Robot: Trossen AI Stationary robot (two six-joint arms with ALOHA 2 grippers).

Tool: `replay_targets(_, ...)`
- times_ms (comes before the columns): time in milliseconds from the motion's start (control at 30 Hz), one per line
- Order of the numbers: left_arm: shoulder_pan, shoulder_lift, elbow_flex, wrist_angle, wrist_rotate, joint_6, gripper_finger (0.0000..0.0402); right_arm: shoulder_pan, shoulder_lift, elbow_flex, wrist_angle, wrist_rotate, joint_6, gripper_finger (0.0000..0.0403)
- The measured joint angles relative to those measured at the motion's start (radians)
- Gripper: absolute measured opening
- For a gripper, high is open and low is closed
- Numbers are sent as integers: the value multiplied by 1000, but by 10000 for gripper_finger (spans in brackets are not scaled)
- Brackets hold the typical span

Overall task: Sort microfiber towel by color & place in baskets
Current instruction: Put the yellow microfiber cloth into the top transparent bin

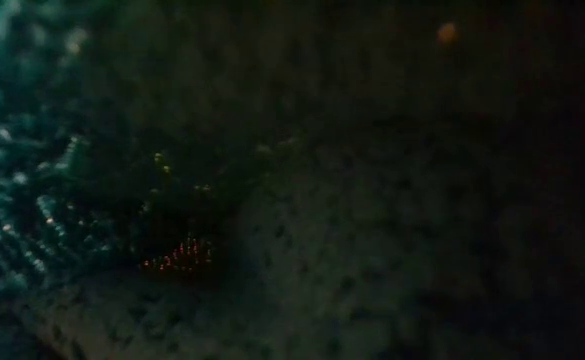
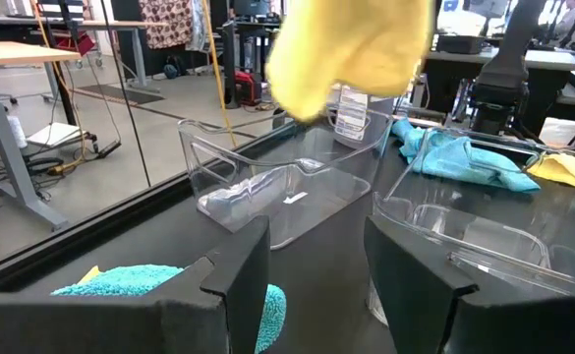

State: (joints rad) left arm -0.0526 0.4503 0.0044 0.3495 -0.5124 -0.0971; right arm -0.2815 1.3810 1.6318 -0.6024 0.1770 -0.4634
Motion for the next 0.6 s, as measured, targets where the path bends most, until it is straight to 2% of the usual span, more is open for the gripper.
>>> replay_targets(167, 0, 0, 0, 0, 0, 0, 173, -69, 61, 0, -1, -51, -1, 0)
replay_targets(600, 0, 0, 0, 0, 0, 0, 173, -189, 278, 0, -113, -54, -1, 0)
